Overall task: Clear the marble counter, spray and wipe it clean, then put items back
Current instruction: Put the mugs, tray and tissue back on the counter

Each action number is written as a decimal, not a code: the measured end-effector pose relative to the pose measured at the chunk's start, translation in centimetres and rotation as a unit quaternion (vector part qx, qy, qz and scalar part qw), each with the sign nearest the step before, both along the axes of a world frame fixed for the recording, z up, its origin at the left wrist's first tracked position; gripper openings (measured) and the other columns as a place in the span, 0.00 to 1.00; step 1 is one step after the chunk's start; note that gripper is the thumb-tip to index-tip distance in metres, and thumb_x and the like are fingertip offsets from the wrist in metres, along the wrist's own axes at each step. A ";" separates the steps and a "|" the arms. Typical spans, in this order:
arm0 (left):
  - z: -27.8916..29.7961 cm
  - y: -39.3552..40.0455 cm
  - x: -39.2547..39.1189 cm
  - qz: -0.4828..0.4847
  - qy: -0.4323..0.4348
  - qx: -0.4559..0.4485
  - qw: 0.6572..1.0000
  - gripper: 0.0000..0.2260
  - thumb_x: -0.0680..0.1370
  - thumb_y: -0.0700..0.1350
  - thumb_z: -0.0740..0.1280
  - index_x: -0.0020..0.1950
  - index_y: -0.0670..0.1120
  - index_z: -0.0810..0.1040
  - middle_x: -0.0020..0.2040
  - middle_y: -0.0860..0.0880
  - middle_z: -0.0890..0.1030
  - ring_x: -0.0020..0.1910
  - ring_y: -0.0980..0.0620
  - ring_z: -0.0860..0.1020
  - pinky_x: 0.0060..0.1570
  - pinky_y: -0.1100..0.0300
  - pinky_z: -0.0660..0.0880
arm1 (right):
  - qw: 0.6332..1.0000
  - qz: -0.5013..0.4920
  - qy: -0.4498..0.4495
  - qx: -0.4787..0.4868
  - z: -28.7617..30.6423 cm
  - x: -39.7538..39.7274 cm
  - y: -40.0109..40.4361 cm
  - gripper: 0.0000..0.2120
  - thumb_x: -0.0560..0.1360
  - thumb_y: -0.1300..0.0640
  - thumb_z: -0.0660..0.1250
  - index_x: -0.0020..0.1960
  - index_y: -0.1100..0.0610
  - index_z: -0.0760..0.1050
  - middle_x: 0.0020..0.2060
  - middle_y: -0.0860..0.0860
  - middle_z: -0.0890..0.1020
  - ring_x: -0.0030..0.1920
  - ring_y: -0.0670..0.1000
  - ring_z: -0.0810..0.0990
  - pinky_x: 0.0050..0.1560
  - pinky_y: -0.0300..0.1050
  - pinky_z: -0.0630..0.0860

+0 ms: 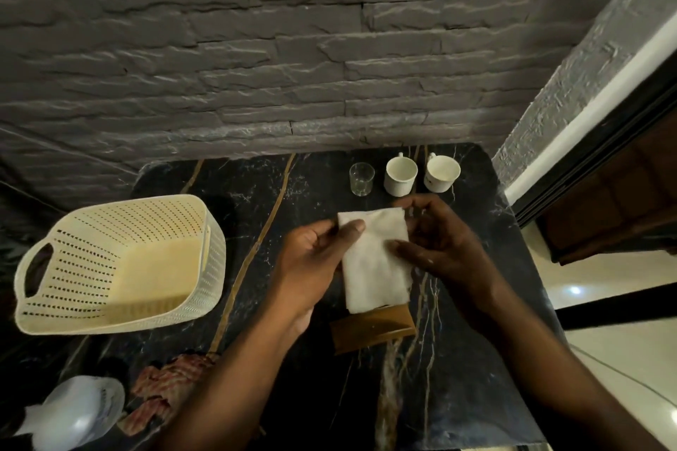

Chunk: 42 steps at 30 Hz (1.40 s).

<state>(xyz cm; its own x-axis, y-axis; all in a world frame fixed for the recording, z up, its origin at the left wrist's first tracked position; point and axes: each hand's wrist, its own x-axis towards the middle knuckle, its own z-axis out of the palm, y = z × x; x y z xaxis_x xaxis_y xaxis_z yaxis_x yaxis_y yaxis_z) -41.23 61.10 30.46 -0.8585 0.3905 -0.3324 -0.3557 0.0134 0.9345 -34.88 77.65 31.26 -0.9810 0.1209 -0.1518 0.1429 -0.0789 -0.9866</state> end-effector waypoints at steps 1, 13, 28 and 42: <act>0.0 0.0 -0.1 -0.010 -0.002 -0.006 1.000 0.05 0.75 0.43 0.70 0.49 0.46 0.83 0.42 0.49 0.86 0.42 0.54 0.85 0.39 0.60 0.81 | 1.000 -0.007 -0.009 0.015 -0.2 0.1 0.0 0.19 0.72 0.67 0.67 0.58 0.51 0.71 0.45 0.52 0.81 0.43 0.46 0.83 0.36 0.36 0.77; -0.5 0.2 -0.6 0.020 -0.033 0.065 0.997 0.13 0.68 0.44 0.73 0.51 0.43 0.82 0.47 0.45 0.85 0.48 0.49 0.83 0.47 0.54 0.81 | 1.000 -0.014 -0.006 -0.010 -2.1 0.8 -0.4 0.26 0.66 0.57 0.74 0.60 0.50 0.69 0.51 0.55 0.81 0.50 0.56 0.82 0.46 0.53 0.80; -2.6 -1.0 -0.7 -0.077 0.137 -0.110 0.981 0.10 0.72 0.45 0.75 0.52 0.49 0.81 0.45 0.51 0.86 0.44 0.54 0.84 0.45 0.54 0.81 | 0.941 0.049 0.125 0.312 -4.5 -0.4 2.7 0.17 0.70 0.50 0.66 0.57 0.45 0.67 0.52 0.45 0.76 0.44 0.50 0.79 0.41 0.43 0.79; -11.2 -3.6 2.3 -0.171 0.264 -0.244 0.917 0.10 0.75 0.56 0.68 0.52 0.54 0.83 0.44 0.61 0.84 0.43 0.64 0.81 0.43 0.64 0.79 | 0.913 0.119 0.093 0.378 -12.4 3.0 2.1 0.06 0.74 0.55 0.65 0.50 0.53 0.79 0.46 0.46 0.81 0.46 0.40 0.79 0.46 0.29 0.74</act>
<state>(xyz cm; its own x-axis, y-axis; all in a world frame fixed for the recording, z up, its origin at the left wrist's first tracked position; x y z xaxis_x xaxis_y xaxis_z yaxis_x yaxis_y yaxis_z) -38.89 57.50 19.28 -0.8056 0.5816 -0.1124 0.2473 0.5026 0.8284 -31.87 79.76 18.88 -0.9935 -0.0975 0.0596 -0.1087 0.6469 -0.7548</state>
